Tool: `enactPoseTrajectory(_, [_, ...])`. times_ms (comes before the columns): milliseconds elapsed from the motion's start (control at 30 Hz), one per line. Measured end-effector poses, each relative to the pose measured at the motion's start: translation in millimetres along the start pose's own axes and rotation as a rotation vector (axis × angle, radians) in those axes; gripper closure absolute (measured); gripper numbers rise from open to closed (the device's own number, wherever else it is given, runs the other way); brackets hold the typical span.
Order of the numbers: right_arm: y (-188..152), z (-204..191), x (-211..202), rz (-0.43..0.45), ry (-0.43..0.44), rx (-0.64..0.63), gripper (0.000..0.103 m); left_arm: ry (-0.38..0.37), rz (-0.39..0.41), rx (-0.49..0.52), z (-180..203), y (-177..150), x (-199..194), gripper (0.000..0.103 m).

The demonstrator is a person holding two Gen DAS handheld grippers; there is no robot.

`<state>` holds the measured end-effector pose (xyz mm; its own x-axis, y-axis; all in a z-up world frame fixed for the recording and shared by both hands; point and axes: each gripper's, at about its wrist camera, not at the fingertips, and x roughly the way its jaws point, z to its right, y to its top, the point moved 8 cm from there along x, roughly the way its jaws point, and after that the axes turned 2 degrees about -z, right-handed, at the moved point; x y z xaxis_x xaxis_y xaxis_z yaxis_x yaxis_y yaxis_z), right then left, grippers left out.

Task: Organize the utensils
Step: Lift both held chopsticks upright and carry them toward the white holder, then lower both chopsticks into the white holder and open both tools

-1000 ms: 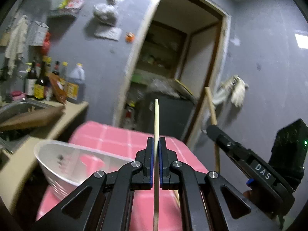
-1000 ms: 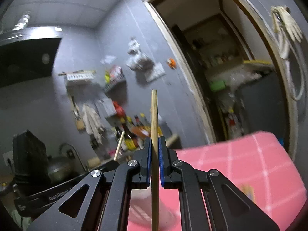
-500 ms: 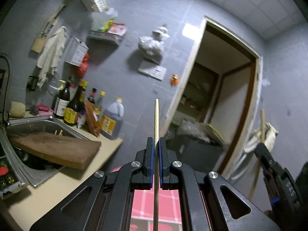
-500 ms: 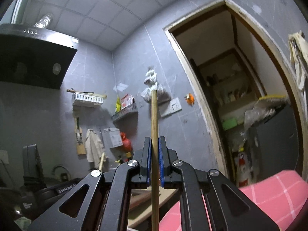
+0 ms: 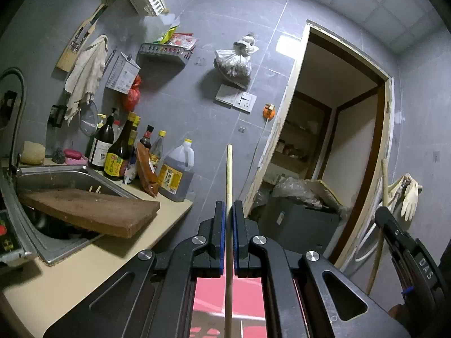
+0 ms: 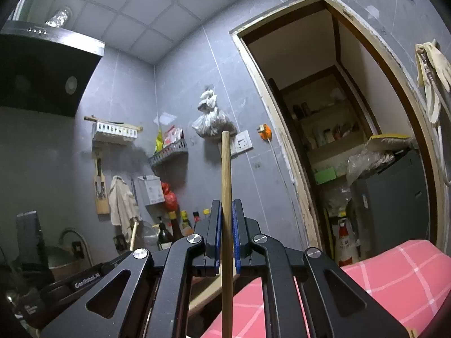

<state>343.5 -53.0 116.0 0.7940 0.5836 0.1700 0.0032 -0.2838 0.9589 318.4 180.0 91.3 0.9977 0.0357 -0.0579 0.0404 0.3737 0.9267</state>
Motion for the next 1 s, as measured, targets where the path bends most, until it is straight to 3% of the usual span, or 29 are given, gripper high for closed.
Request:
enactPoseTrajectory(733, [-48.6,-1.2,-11.6,-0.317,-0.043,-0.026,0.095,-0.024,-0.234,0.055,16.1,-59.7,-10.2,0.097])
enactPoseTrajectory(800, [-49.4,-1.4,-12.9,-0.323,-0.049,-0.039,0.09,-0.029,-0.238,0.058,19.0,-59.4,-12.6,0.094])
enactPoseTrajectory(867, [-48.0,0.2,-13.8,-0.323,-0.051,-0.035,0.076,-0.036,-0.241,0.061,22.6,-57.7,-15.0,0.086])
enactPoseTrajectory(933, [-44.3,2.1,-14.9,-0.318,-0.06,-0.039,0.076,-0.044,-0.239,0.056,25.0,-55.4,-17.8,0.074])
enactPoseTrajectory(1000, [-38.8,5.1,-17.7,-0.308,-0.071,-0.047,0.071,-0.047,-0.233,0.058,28.8,-53.1,-21.5,0.074])
